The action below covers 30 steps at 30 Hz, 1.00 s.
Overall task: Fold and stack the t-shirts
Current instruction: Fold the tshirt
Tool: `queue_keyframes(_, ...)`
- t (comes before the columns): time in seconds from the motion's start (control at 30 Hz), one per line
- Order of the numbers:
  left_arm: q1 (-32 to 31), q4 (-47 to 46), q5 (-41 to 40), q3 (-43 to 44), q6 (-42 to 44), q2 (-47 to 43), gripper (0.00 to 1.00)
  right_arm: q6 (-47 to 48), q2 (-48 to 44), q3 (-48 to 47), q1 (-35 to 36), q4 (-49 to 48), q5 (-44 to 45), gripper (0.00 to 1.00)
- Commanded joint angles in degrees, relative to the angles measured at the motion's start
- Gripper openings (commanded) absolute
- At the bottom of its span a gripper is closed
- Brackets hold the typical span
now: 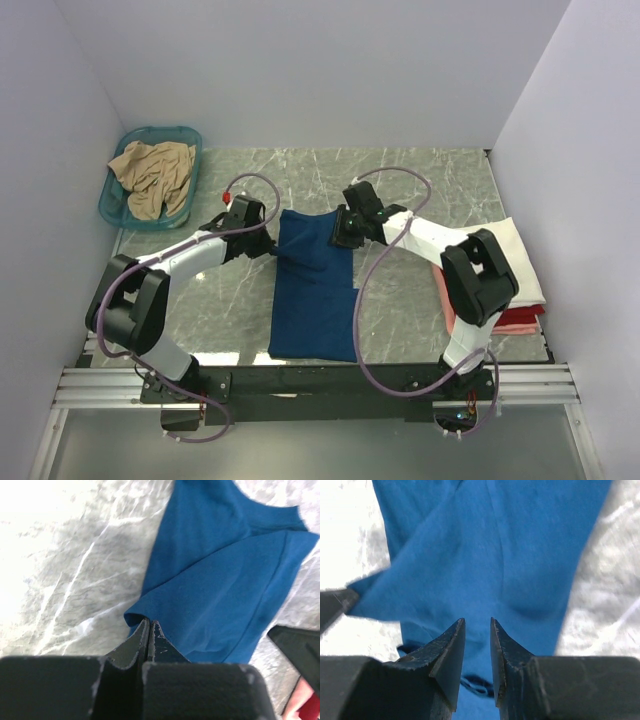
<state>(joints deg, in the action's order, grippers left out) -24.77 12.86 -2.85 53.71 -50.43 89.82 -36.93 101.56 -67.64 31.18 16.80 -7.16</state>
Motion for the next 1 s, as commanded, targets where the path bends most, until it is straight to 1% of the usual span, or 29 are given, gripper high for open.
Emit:
queue_keyframes(0.0,-0.1,-1.96,0.04,-0.89,-0.72,-2.02,0.01,0.81,3.02,-4.69,-0.42,0.87,-0.4,0.34)
queue_keyframes(0.43,-0.36,-0.91,0.3,0.95,1.04,-1.93,0.01,2.21,15.59,-14.1,-0.33,3.24,-1.01,0.34)
queue_keyframes(0.47,-0.36,-0.74,-0.04,1.56,1.21,-1.84,0.06,2.38,16.47,-14.62,-0.42,3.33,-1.1,0.34)
queue_keyframes(0.53,-0.54,-0.04,-0.14,2.62,2.09,-1.32,0.1,2.74,17.0,-15.07,-0.5,3.59,-1.45,0.34)
queue_keyframes(0.57,-0.62,0.23,-0.14,4.1,2.44,-1.05,0.14,2.82,16.83,-15.07,-0.42,3.51,-1.37,0.34)
queue_keyframes(0.67,-1.41,1.2,-0.31,7.88,3.76,0.53,0.18,2.91,15.87,-15.16,-0.51,3.07,-1.89,0.34)
queue_keyframes(0.83,-3.26,3.66,-0.75,14.83,5.43,5.97,0.19,2.91,12.79,-14.37,-1.12,2.19,-2.95,0.34)
queue_keyframes(0.97,-4.84,5.33,-0.66,20.72,6.14,11.24,0.18,2.3,7.79,-11.65,-2.35,0.61,-4.26,0.34)
